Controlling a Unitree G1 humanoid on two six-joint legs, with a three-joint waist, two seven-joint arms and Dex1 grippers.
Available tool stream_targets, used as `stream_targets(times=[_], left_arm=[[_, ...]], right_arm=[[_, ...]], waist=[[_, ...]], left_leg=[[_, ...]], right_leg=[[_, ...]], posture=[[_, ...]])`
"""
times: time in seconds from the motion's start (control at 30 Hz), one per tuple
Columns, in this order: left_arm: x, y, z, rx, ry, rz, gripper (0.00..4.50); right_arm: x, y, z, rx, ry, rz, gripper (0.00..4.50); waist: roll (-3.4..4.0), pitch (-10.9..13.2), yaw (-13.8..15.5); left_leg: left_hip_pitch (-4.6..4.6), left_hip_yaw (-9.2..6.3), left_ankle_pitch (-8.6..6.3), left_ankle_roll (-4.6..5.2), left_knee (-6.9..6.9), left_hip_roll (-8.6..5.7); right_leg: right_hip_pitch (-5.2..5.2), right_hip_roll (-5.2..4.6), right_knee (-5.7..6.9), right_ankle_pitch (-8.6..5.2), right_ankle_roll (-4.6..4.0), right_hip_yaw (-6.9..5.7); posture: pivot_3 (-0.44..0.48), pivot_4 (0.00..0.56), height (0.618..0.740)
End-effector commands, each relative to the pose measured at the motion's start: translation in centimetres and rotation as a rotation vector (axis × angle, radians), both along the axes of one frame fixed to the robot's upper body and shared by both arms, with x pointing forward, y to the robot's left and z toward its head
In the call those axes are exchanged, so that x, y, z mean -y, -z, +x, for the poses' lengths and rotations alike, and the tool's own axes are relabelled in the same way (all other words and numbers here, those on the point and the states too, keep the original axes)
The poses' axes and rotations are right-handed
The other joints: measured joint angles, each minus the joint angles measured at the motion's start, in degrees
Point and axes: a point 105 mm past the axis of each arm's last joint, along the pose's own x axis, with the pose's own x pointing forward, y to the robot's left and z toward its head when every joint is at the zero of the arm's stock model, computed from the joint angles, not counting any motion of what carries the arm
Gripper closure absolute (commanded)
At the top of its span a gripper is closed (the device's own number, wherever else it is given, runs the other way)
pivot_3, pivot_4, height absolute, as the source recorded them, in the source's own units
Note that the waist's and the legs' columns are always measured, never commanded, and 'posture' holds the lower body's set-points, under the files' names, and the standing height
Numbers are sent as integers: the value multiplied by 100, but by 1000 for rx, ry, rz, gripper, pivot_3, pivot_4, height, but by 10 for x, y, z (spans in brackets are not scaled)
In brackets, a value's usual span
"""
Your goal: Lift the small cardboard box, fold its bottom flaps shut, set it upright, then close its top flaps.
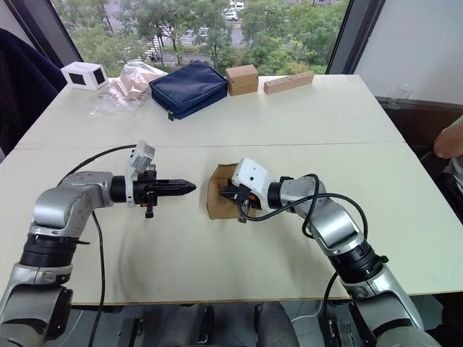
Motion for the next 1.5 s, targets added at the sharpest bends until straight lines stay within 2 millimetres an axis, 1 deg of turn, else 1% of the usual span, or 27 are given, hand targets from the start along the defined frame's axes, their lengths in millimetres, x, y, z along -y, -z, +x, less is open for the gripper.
stream_targets(times=[0.03, 0.2, 0.43, 0.47, 0.53, 0.57, 0.63, 0.67, 0.73, 0.8, 0.9, 0.97, 1.07, 1.1, 1.17, 1.27, 1.37, 1.5], left_arm=[[15, 0, -9, 20, 34, -4, 4481], [26, 7, -8, 18, 32, -1, 4481], [31, 16, -7, 9, 52, 21, 4481], [31, 19, -6, 8, 54, 26, 4481], [31, 21, -4, 7, 45, 24, 4481], [32, 21, -3, 5, 39, 17, 4481], [32, 21, -1, 3, 36, 8, 4481], [33, 21, -1, 3, 37, 6, 4481], [35, 22, 0, 6, 39, 5, 4481], [36, 22, 0, 8, 42, 3, 4481], [37, 23, -1, 8, 41, -2, 4481], [38, 23, -1, 9, 39, -3, 4481], [38, 23, -1, 9, 36, -8, 4481], [38, 23, -1, 9, 34, -8, 4481], [38, 24, -1, 9, 30, -7, 4481], [37, 24, 0, 11, 23, -7, 4481], [36, 23, 1, 11, 11, -9, 4481], [29, 9, 0, 14, -14, -55, 4481]], right_arm=[[-3, -7, 0, 34, -23, 6, 4500], [-3, -8, 0, 38, -23, 4, 4500], [0, -16, 1, 62, -8, 16, 4500], [1, -21, 1, 73, -7, 24, 4500], [2, -39, 1, 96, -14, 68, 4500], [2, -55, 1, 97, -17, 142, 4500], [1, -77, 0, 85, -24, 250, 4500], [1, -84, 0, 77, -27, 283, 4500], [6, -103, 6, 103, -26, 317, 4500], [10, -109, 14, 126, -7, 312, 4500], [17, -90, 44, 200, 135, 150, 4500], [17, -85, 51, 217, 164, 112, 4500], [15, -63, 58, 227, 163, -19, 4500], [14, -56, 57, 223, 156, -51, 4500], [10, -50, 51, 201, 118, -54, 4500], [3, -47, 34, 162, 37, -31, 4500], [4, -48, 29, 149, 41, -12, 4500], [6, -40, 20, 132, 33, -40, 4500]], waist=[[0, 0, -7], [0, 0, -7], [0, 0, -4], [0, 0, -4], [1, 0, -4], [1, 0, -4], [1, 0, -4], [1, 0, -5], [1, 0, -6], [1, 0, -2], [1, 0, 0], [1, 0, -7], [1, 0, -17], [1, 0, -19], [1, 0, -14], [1, 0, -4], [1, 0, -9], [1, 0, -10]], left_leg=[[0, 0, 0, 0, -2, 0], [1, 0, 0, 0, -1, 3], [1, 1, 0, 0, -1, 2], [1, 1, 0, 0, -1, 2], [1, 2, 0, 0, -1, 2], [1, 2, 1, 0, -1, 2], [1, 1, 0, 0, -1, 2], [1, 1, 0, 0, -1, 3], [1, 0, 0, 0, -2, 4], [1, 0, 0, 0, -3, 3], [1, 1, 0, 0, -2, 0], [2, 4, 0, 0, -3, 0], [1, 7, 1, 0, -5, 0], [1, 7, 0, 0, -5, 0], [1, 6, 1, 0, -5, 0], [1, 5, 1, 0, -5, 0], [0, 5, 0, 0, -5, 0], [1, 4, 1, 0, -4, 2]], right_leg=[[-1, 0, 0, 0, 0, 0], [-1, 4, 1, 0, 0, 0], [-1, 4, -1, 0, 0, 0], [-1, 4, -1, 0, 0, 0], [-1, 3, -1, 0, 0, 0], [-1, 3, -1, 0, 0, 0], [-1, 4, -1, 0, 0, 0], [-1, 4, -1, 0, 0, 0], [-1, 4, 0, 0, 0, 0], [-1, 3, -2, 0, 0, 0], [1, 1, -3, 0, 0, -1], [0, 0, -2, 0, 0, 0], [-5, 1, -1, 0, 0, 1], [-6, 1, -1, 0, 0, 2], [-6, 1, -1, 0, 0, 2], [-4, 1, -1, 0, 0, 1], [-4, 1, -2, 0, 0, 2], [-4, 2, -1, 0, 0, 1]], posture=[[0, 150, 740], [0, 150, 740], [0, 150, 740], [0, 150, 740], [0, 150, 740], [0, 150, 740], [0, 150, 740], [0, 150, 740], [0, 150, 740], [0, 150, 740], [0, 150, 740], [0, 150, 740], [0, 150, 740], [0, 150, 740], [0, 150, 740], [0, 150, 740], [0, 150, 740], [0, 150, 740]])
